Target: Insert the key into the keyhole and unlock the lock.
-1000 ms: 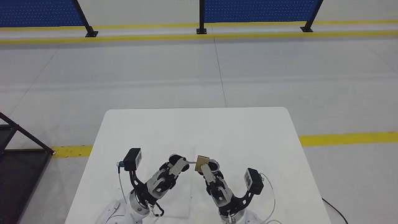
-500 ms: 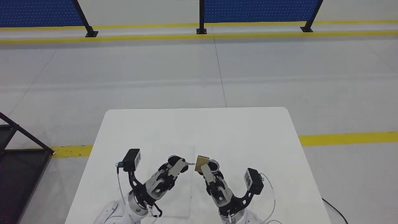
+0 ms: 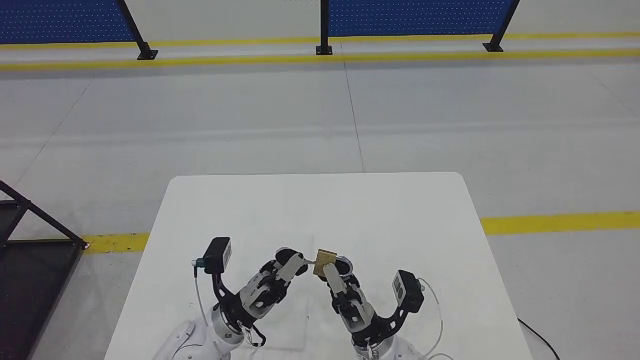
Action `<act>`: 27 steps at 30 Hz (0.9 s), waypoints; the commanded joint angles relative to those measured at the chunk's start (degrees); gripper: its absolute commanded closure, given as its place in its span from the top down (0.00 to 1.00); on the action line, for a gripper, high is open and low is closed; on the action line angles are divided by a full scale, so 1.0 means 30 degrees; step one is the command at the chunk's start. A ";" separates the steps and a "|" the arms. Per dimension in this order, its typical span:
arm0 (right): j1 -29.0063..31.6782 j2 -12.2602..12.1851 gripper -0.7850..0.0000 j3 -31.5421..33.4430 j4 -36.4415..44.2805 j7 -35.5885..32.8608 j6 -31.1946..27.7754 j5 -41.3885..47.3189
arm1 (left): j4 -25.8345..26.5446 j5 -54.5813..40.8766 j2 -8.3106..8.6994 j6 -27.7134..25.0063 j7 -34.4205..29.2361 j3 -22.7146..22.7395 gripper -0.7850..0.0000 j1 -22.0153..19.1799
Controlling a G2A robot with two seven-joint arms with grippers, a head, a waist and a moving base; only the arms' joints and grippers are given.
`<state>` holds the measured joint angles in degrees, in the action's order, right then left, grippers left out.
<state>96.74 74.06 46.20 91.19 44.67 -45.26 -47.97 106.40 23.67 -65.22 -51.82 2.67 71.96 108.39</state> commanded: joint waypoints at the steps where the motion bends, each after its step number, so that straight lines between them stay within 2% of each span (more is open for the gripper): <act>1: 0.0000 0.0000 0.00 0.0000 0.0000 0.0000 0.0000 0.0000 | -0.0001 -0.0015 -0.0002 0.0020 0.0001 -0.0023 0.00 0.0004; 13: 0.0119 0.0036 0.00 0.0143 0.0416 -0.1342 0.0515 0.0585 | 0.0019 0.0159 -0.0030 0.0177 0.0052 -0.0199 0.00 -0.0057; 15: 0.0154 0.0045 0.00 0.0177 0.0425 -0.1382 0.0520 0.0640 | -0.0006 0.0107 -0.0034 0.0205 0.0081 -0.0217 0.27 -0.0069; 16: 0.0161 0.0050 0.00 0.0198 0.0431 -0.1404 0.0515 0.0660 | -0.0012 0.0081 -0.0035 0.0226 0.0092 -0.0221 0.33 -0.0070; 17: 0.0170 0.0055 0.00 0.0221 0.0440 -0.1408 0.0506 0.0692 | -0.0018 0.0072 -0.0033 0.0227 0.0089 -0.0212 0.47 -0.0075; 20: 0.0197 0.0070 0.00 0.0282 0.0456 -0.1439 0.0475 0.0745 | -0.0023 0.0022 -0.0019 0.0221 0.0058 -0.0154 0.73 -0.0036; 27: 0.0274 0.0107 0.00 0.0416 0.0488 -0.1451 0.0446 0.0765 | 0.0016 -0.0192 0.0045 0.0018 -0.0110 0.0076 0.66 0.0129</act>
<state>97.54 74.38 47.36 92.63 40.32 -43.92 -45.63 106.45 23.22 -65.11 -51.74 2.35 72.03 108.72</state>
